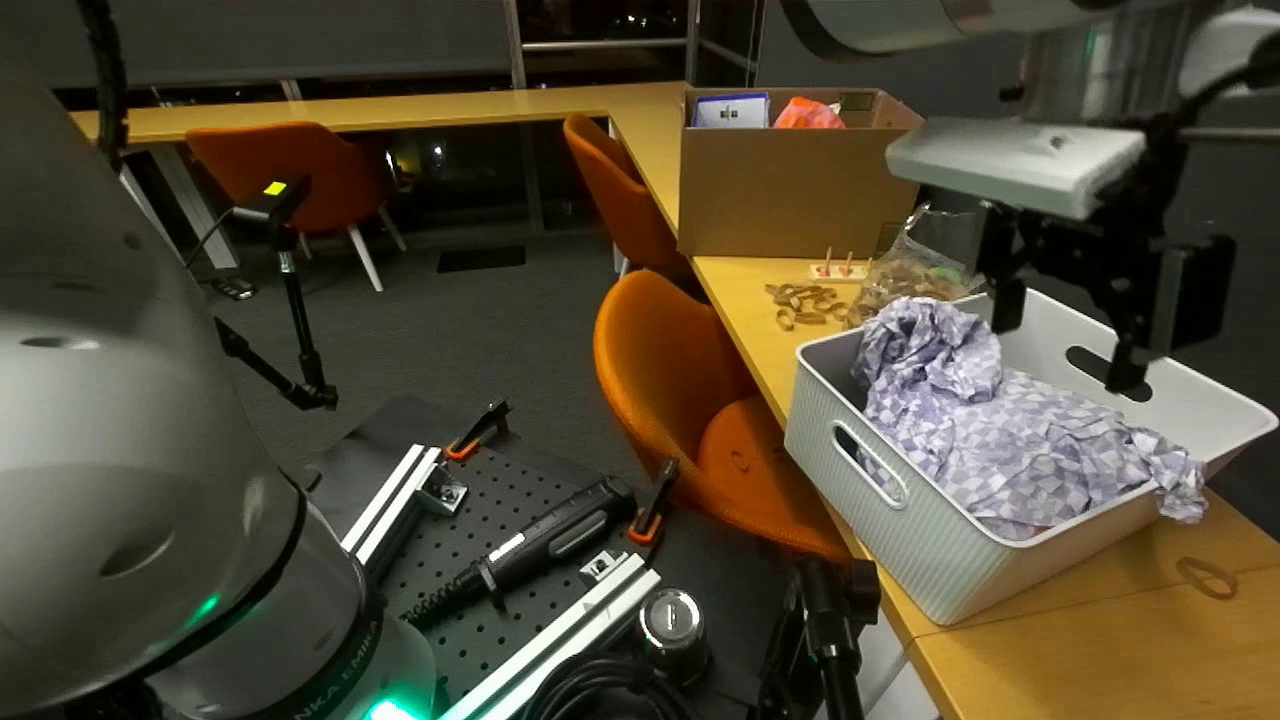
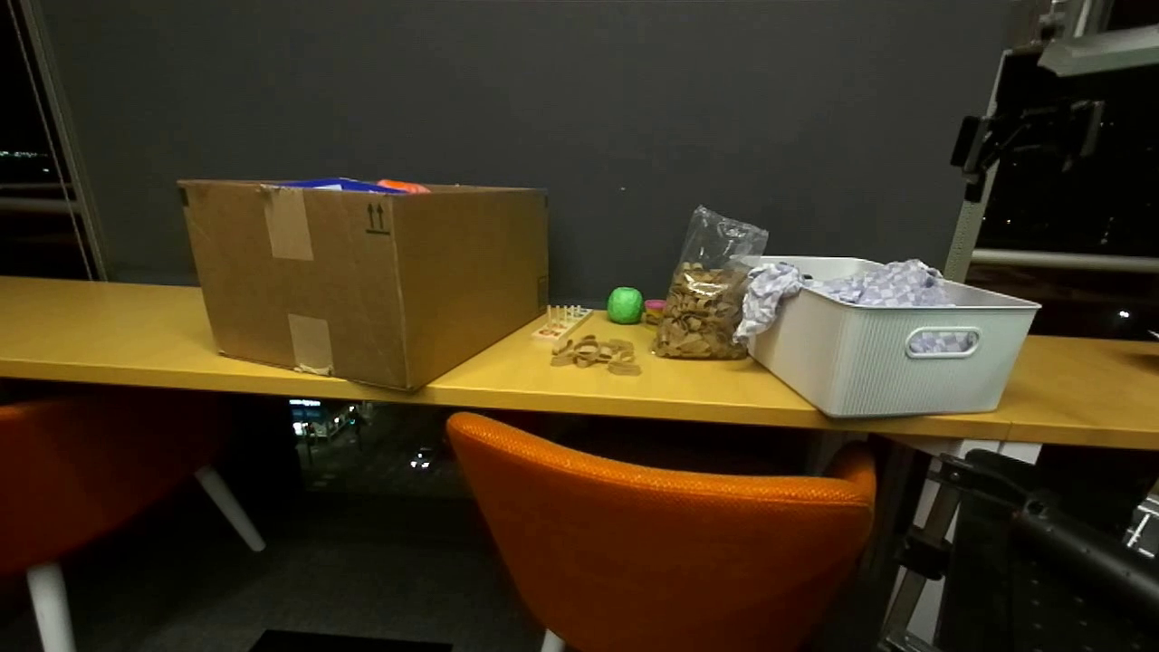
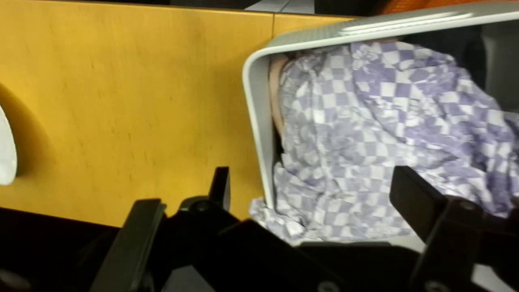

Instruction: Pick up all the items from the white basket and put them on the backrest of the orange chair

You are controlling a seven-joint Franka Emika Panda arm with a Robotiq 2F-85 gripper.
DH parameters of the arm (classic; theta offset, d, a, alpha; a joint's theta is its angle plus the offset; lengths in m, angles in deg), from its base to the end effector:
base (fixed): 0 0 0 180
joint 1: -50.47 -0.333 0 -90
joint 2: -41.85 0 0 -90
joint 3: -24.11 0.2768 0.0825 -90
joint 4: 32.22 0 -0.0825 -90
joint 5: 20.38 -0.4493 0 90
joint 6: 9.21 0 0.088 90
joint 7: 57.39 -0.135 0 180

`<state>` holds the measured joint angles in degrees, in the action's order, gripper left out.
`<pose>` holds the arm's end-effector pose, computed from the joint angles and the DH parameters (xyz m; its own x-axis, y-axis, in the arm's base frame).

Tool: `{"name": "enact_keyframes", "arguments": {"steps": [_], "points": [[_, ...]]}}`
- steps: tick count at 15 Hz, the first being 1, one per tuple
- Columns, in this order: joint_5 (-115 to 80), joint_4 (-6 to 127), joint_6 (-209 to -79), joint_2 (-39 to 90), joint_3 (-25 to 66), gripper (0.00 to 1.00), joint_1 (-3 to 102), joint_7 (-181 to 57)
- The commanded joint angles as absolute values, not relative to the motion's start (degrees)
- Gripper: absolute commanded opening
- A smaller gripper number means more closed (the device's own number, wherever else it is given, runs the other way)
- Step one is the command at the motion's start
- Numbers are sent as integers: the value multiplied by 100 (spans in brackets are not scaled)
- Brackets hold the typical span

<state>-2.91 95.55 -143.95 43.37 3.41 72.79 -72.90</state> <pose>0.4277 -0.4124 0.2924 0.6820 -0.7090 0.1796 -0.7311 -0.6547 0.1918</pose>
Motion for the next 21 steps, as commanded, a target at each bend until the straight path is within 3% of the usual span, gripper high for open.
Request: {"name": "enact_keyframes", "arguments": {"steps": [1, 12, 13, 14, 21], "points": [[-253, 9610, -15111, 3728, 140, 100, 7417, -7391], [-487, 9605, -17393, 1920, -230, 100, 6786, -8162], [-562, 9647, -17562, 1884, -297, 75, 6711, -8143], [-647, 9686, -17697, 1869, -352, 74, 6655, -8078], [-1156, 9865, -17907, 1972, -671, 20, 6295, -7932]]}}
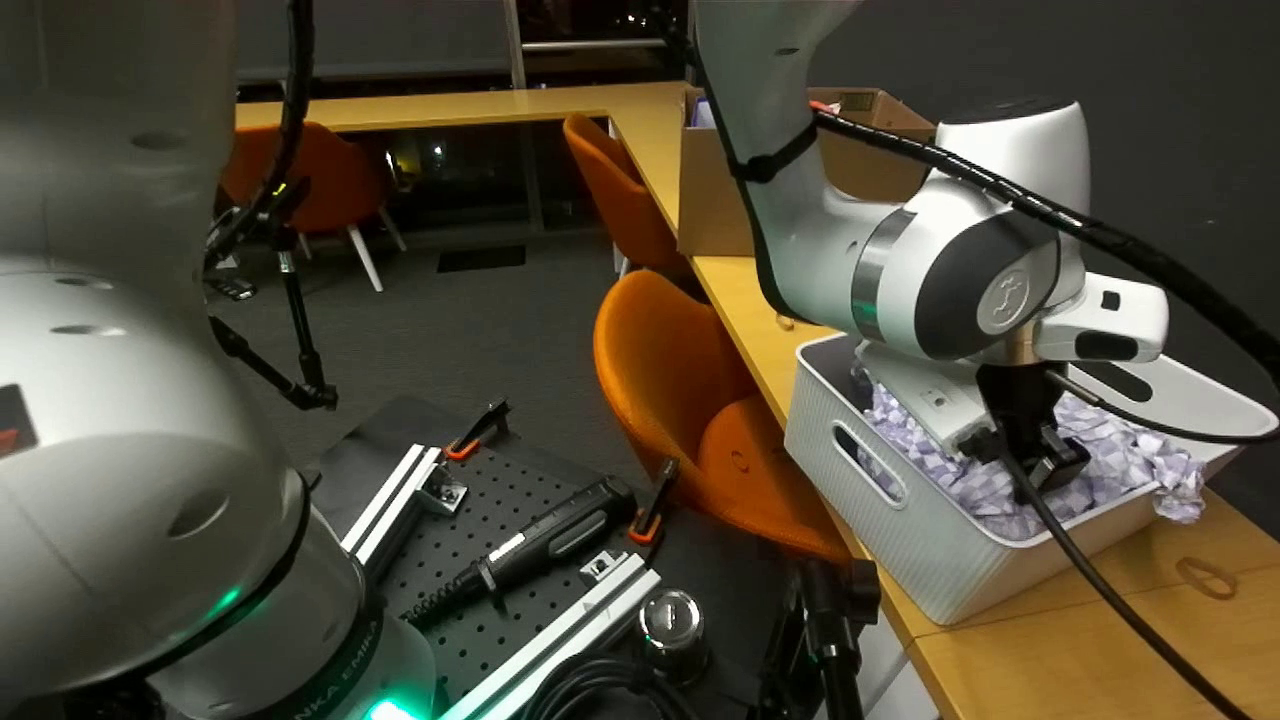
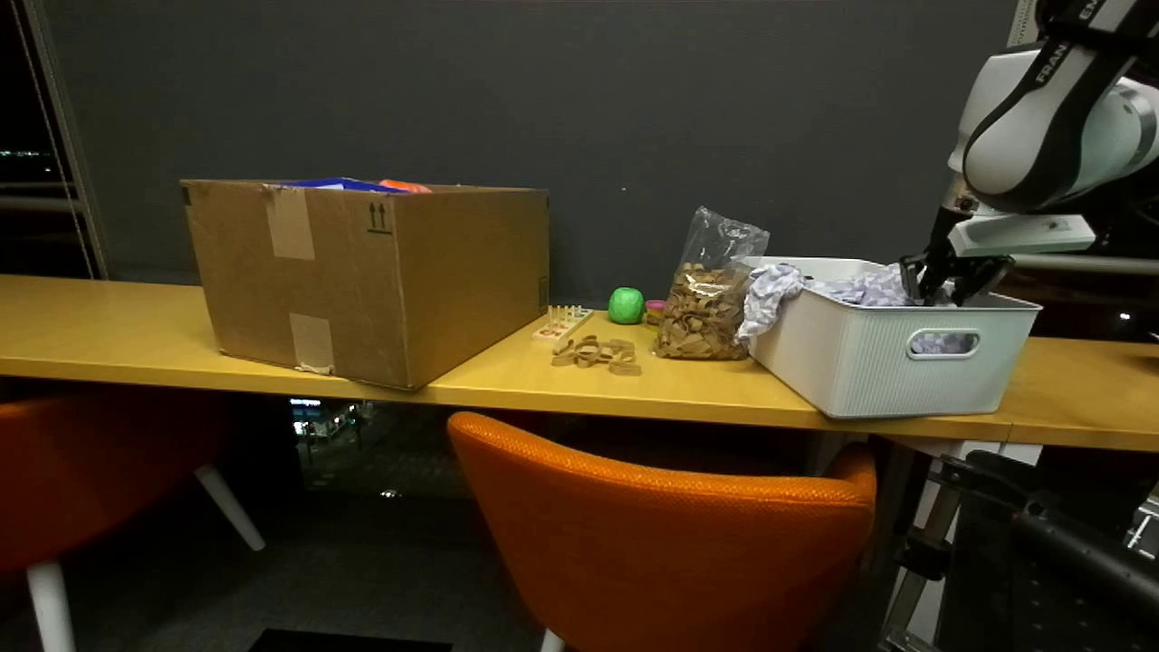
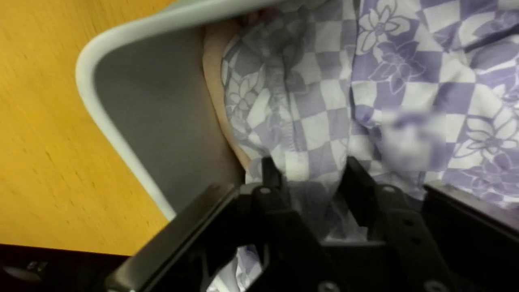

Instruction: Pick up all the items from the white basket and put them on the backrest of the orange chair

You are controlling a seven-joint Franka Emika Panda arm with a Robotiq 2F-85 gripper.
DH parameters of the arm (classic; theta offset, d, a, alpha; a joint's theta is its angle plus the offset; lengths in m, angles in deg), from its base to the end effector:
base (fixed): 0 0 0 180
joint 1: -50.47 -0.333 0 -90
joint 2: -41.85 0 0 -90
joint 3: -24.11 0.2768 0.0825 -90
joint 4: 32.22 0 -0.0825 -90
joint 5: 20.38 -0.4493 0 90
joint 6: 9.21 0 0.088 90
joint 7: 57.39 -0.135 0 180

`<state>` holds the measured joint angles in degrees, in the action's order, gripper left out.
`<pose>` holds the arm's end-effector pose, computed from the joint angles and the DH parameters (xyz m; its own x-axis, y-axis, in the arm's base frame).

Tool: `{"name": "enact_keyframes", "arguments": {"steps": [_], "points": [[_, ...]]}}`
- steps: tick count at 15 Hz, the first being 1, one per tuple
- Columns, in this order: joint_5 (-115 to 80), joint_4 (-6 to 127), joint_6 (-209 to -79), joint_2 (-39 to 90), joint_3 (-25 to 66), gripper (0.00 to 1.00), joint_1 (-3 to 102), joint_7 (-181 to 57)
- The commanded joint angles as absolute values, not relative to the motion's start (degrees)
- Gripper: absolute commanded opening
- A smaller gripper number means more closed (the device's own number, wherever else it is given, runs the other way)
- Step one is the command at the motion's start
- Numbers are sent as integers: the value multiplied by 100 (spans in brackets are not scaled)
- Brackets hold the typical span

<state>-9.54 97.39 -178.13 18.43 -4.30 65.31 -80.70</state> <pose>0.4265 -0.4148 0.1132 0.5912 -0.7241 0.3551 -0.8004 -0.5808 0.1483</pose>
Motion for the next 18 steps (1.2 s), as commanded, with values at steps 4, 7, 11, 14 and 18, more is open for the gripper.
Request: {"name": "enact_keyframes", "arguments": {"steps": [4, 7, 11, 14, 18], "points": [[-1043, 9798, -17601, 2143, -1170, 0, 5886, -8083], [-557, 9663, -17136, 2712, -1848, 1, 5225, -8411], [385, 9271, -16853, 3287, -2491, 1, 4289, -9039], [1118, 9048, -16635, 3896, -2493, 1, 3768, -9419], [1599, 9113, -16459, 4774, -1976, 1, 3231, -9291]]}}
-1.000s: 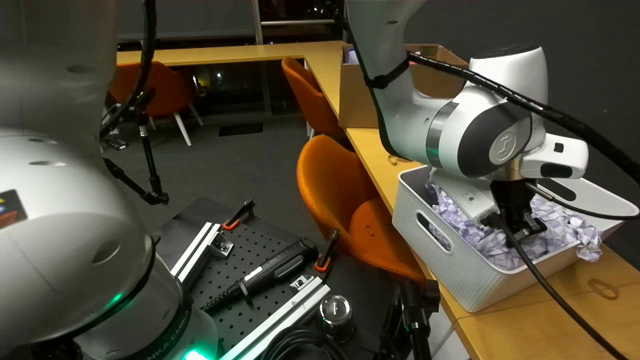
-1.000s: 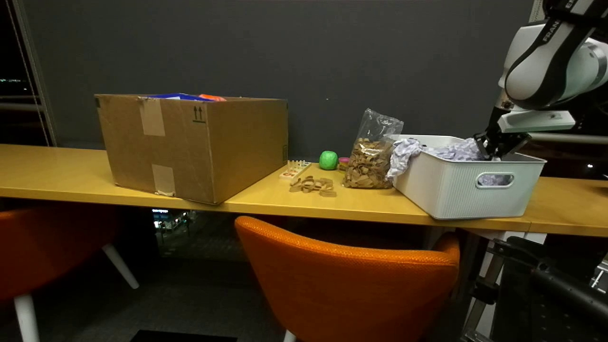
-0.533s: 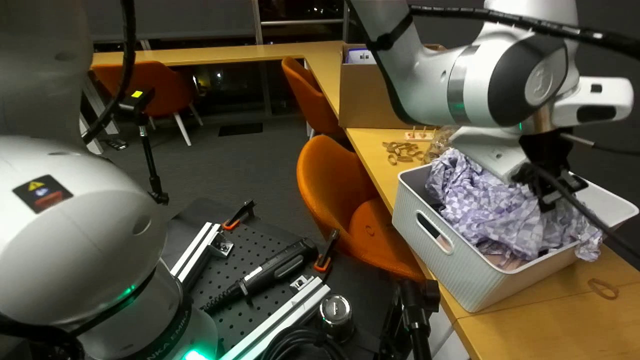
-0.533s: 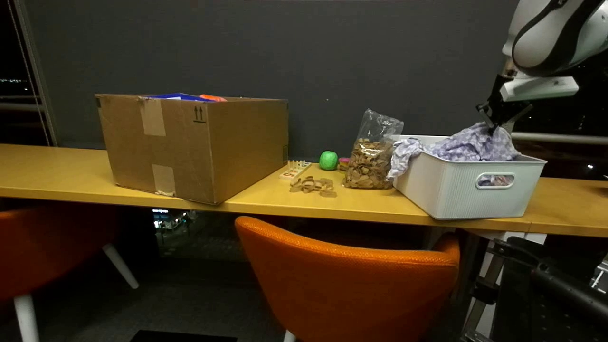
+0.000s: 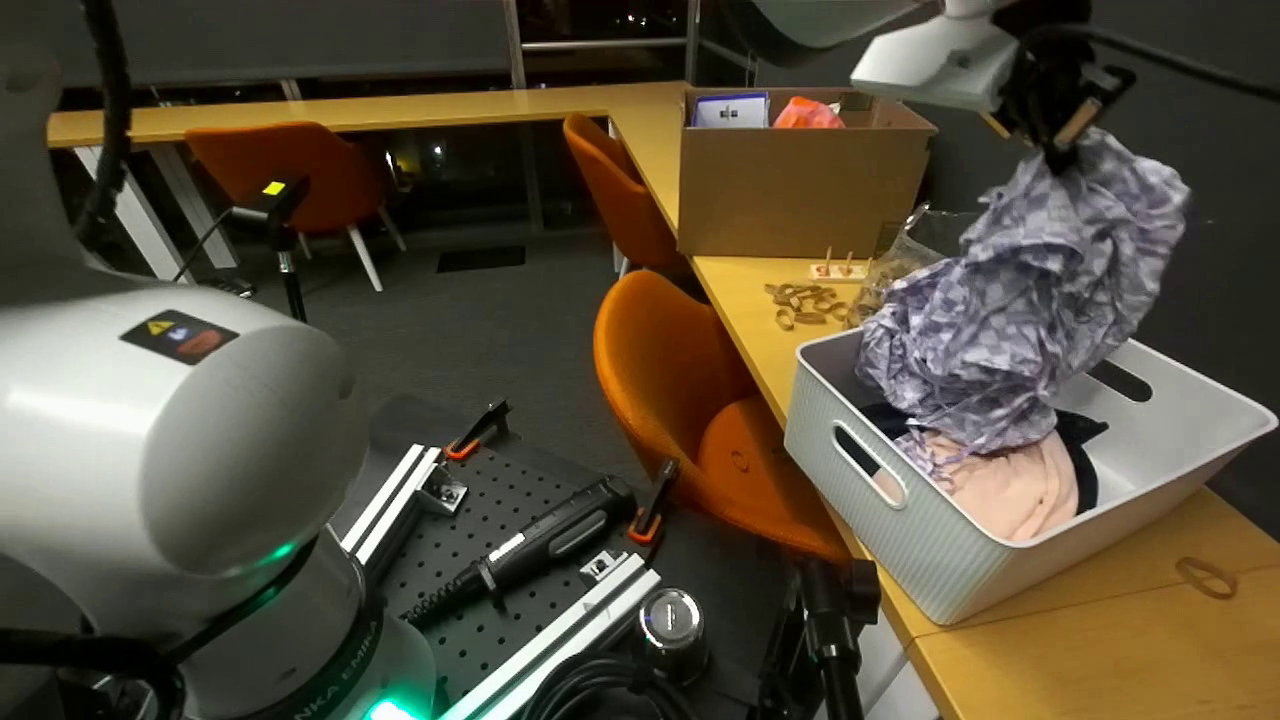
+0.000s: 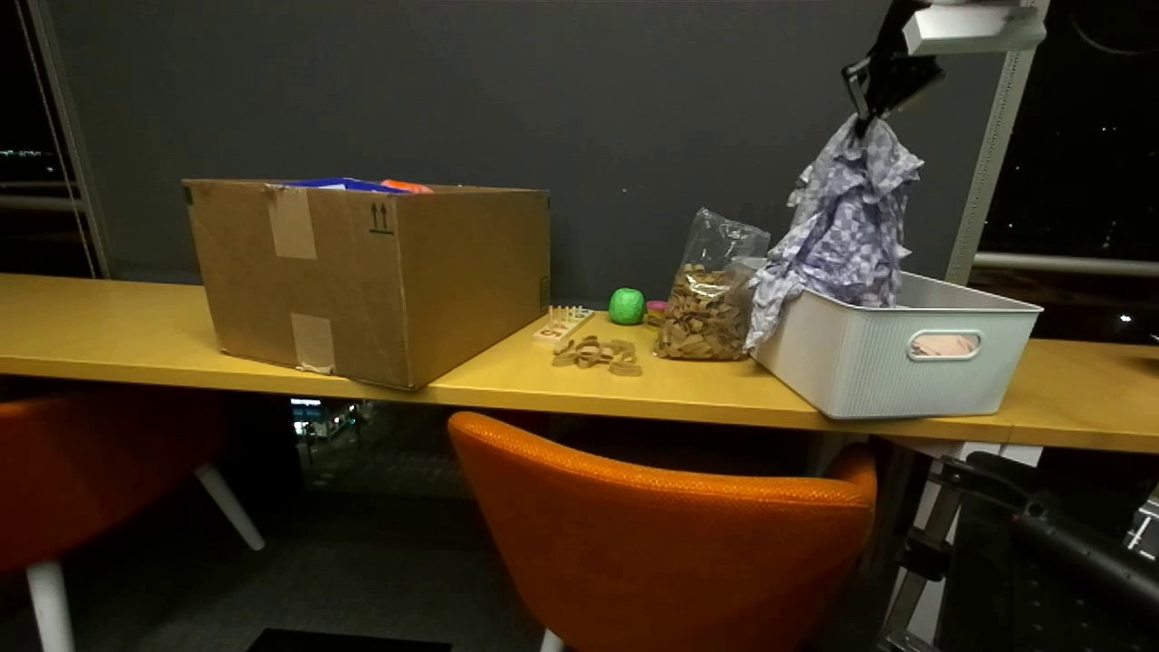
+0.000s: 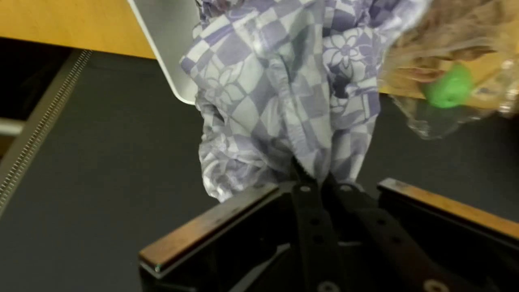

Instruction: Pick up all the items from the white basket and put them on the backrest of the orange chair

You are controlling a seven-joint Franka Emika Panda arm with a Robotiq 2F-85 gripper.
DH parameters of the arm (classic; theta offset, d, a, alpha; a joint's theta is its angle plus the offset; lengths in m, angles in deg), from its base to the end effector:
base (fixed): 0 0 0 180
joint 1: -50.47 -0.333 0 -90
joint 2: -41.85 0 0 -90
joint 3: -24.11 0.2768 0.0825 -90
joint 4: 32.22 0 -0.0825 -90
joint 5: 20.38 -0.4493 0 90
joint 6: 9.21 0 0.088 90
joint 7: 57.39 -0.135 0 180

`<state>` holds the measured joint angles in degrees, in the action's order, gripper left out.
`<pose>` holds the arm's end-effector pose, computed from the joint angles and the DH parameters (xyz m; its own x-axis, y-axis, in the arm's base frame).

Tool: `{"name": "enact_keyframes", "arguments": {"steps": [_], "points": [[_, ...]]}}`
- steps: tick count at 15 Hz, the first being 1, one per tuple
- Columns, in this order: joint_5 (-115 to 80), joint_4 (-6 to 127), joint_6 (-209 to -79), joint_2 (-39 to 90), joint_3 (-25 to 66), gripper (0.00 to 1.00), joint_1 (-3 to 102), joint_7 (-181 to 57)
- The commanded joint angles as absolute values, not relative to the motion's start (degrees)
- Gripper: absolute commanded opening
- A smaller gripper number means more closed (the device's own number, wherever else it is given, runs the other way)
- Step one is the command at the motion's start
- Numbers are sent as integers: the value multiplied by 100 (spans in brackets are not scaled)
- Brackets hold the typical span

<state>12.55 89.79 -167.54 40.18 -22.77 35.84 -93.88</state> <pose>0.5647 -0.3347 0.3672 0.6074 -0.4771 0.6352 -0.6869 -0.7170 0.1184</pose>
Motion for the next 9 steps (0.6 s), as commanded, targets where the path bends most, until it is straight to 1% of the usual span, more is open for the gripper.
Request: {"name": "enact_keyframes", "arguments": {"steps": [1, 5, 6, 7, 9], "points": [[1621, 9170, -16434, 4971, -1821, 1, 3098, -9215], [1196, 9342, -15825, 5624, -1109, 1, 2420, -8830], [747, 9369, -15692, 5614, -194, 1, 3010, -8541], [469, 9402, -15588, 5674, 118, 1, 2967, -8426], [-408, 9408, -15355, 5708, 1028, 1, 3148, -8073]]}}
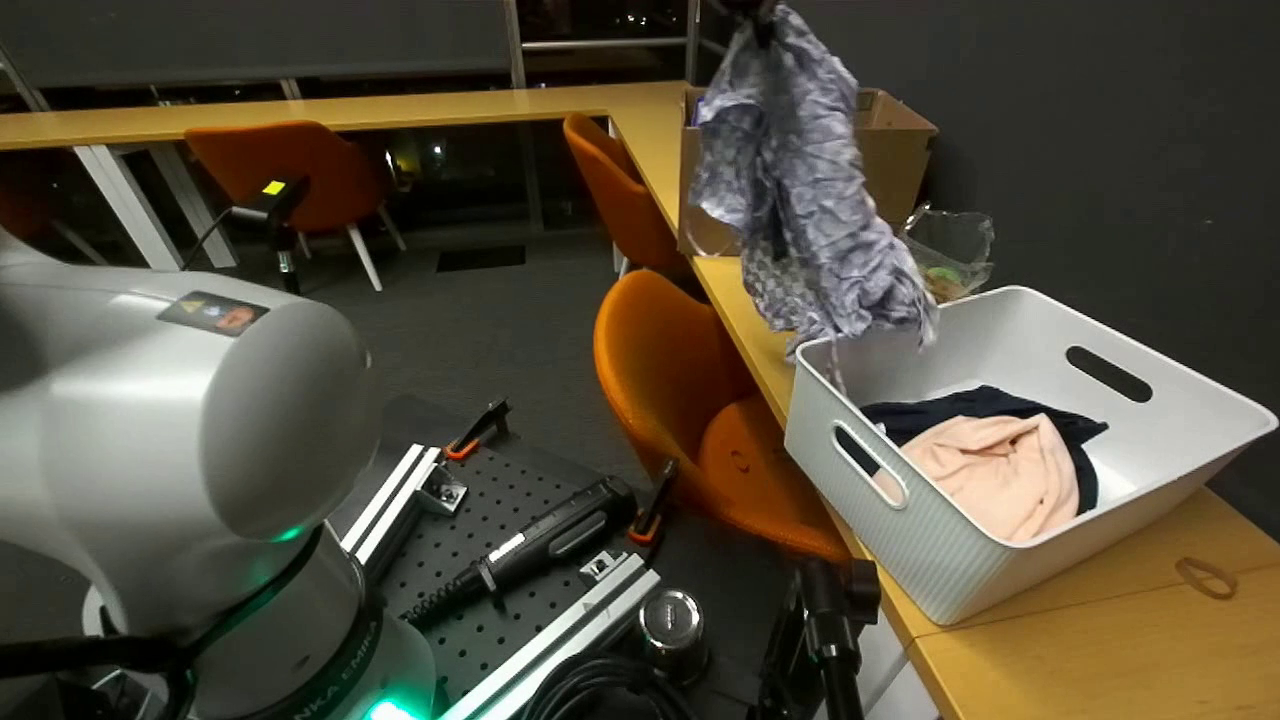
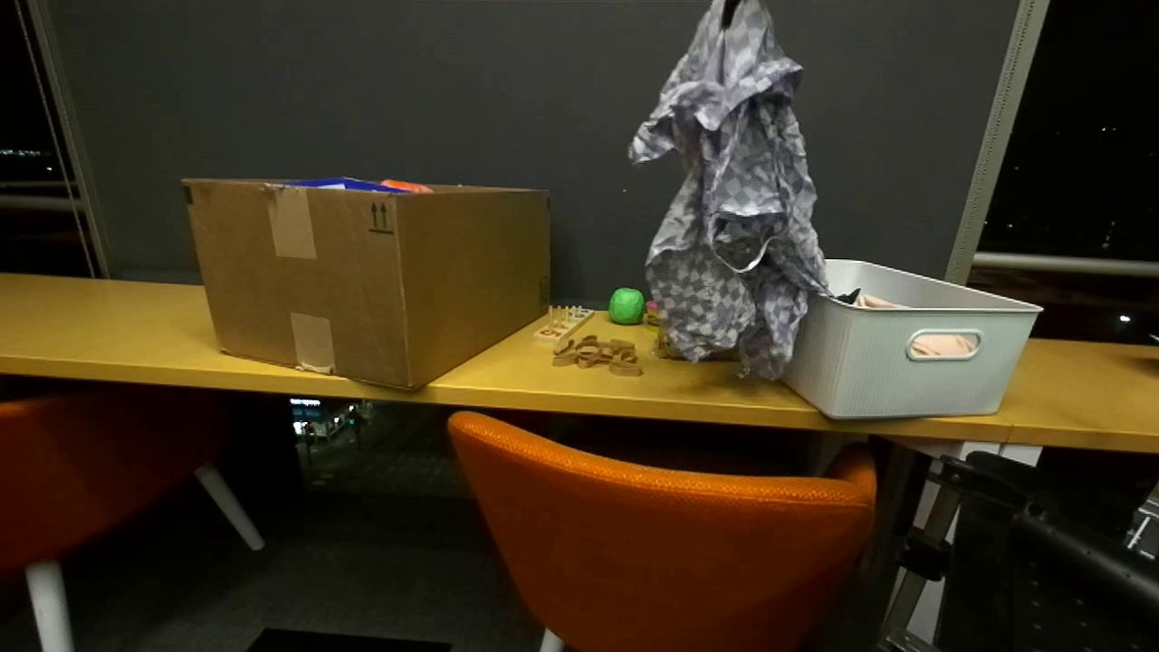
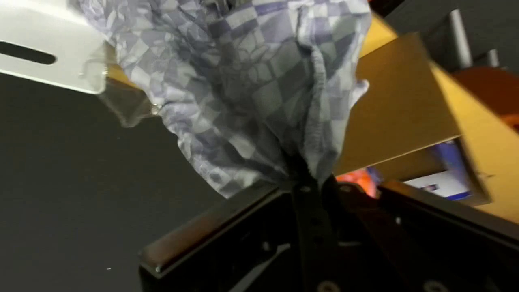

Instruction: Pick up all the items from the white basket and put them on the backrest of the orange chair

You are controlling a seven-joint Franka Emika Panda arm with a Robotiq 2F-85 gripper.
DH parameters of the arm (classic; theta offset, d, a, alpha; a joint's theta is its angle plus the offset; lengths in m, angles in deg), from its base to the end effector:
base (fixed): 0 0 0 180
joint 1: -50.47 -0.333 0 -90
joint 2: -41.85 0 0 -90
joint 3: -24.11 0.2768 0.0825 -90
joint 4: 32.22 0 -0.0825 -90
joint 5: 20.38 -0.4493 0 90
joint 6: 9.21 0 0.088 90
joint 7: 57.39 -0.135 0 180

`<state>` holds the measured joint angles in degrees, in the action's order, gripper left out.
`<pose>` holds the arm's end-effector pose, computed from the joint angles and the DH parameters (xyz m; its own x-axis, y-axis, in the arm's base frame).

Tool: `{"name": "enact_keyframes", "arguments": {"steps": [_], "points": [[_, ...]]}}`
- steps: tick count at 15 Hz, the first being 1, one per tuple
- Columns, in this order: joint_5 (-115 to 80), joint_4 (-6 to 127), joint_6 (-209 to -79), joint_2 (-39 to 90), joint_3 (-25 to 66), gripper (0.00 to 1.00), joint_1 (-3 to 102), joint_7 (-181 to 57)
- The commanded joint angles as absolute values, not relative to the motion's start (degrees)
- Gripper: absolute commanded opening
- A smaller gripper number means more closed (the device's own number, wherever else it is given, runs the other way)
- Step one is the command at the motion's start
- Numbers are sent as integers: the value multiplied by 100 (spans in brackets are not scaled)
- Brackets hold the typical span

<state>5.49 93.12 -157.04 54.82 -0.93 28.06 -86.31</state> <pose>0.6169 -0.0327 0.4542 0.7713 -0.1980 0.6049 -0.2655 -0.9638 0.0230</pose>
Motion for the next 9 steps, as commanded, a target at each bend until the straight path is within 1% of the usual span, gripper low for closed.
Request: {"name": "enact_keyframes", "arguments": {"steps": [1, 2, 5, 9], "points": [[-891, 9370, -15226, 5652, 1491, 1, 3227, -7955], [-1243, 9247, -14994, 5463, 1915, 1, 3266, -7930], [-1362, 9211, -14910, 5099, 2556, 1, 3695, -7992], [-649, 9212, -15223, 4537, 2745, 1, 4362, -8297]]}}
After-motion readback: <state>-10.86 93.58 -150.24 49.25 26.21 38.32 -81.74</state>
